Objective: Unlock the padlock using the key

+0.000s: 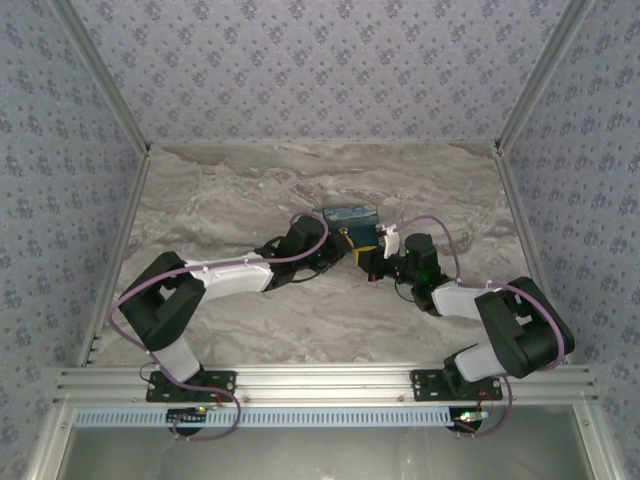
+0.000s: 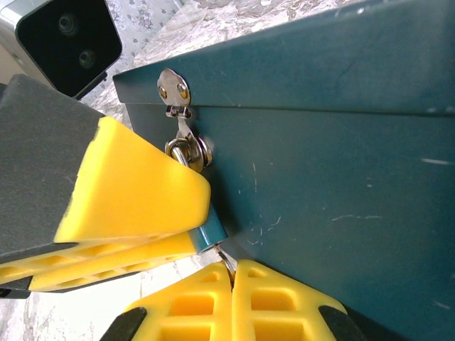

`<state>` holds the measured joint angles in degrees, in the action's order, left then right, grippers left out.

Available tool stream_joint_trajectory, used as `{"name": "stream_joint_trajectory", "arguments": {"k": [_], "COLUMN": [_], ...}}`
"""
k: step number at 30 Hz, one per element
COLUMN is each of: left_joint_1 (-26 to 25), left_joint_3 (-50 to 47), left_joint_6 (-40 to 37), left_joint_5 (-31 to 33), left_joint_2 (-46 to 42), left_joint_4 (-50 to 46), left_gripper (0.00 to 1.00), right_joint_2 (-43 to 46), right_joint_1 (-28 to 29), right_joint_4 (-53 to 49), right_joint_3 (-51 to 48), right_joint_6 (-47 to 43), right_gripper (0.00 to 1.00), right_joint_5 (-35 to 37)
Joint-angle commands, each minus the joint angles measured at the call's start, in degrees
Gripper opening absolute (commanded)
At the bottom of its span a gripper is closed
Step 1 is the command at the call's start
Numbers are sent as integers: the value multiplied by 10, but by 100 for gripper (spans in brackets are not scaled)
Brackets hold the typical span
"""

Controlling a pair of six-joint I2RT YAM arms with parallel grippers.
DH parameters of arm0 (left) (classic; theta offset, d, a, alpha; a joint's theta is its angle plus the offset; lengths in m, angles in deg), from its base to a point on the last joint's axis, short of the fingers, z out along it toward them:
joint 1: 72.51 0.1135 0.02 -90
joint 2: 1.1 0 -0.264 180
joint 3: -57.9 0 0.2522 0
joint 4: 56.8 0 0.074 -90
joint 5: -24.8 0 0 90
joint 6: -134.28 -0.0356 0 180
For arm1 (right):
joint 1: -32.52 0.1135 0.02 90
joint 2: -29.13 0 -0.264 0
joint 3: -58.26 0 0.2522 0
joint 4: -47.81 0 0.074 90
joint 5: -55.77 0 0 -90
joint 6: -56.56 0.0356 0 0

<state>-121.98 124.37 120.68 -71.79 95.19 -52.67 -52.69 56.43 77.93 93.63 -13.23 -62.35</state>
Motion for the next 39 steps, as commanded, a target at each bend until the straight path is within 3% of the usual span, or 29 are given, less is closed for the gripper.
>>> {"name": "stream_joint_trajectory", "arguments": {"k": [1, 12, 28, 32, 39], "left_joint_1": [-10, 5, 14, 17, 21], "left_joint_3": [-13, -30, -81, -106, -148], "left_joint_6": [-4, -2, -9, -17, -15], "left_joint_5": [-64, -56, -29, -15, -17], "left_joint_2": [-4, 21, -8, -39, -63], "left_joint_4": [11, 29, 23, 17, 91], "left_gripper": [16, 18, 51, 55, 59], "right_joint_2": [1, -45, -45, -34, 2], "right_joint_1": [3, 35, 68, 76, 89], "right_joint_4": [31, 23, -26, -40, -63], "right_joint_3": [29, -21, -43, -43, -59], "right_joint_6": [21, 89, 196, 221, 288], "right_gripper": [0, 0, 0, 0, 0], "right_joint_5": [30, 103, 152, 152, 168]}}
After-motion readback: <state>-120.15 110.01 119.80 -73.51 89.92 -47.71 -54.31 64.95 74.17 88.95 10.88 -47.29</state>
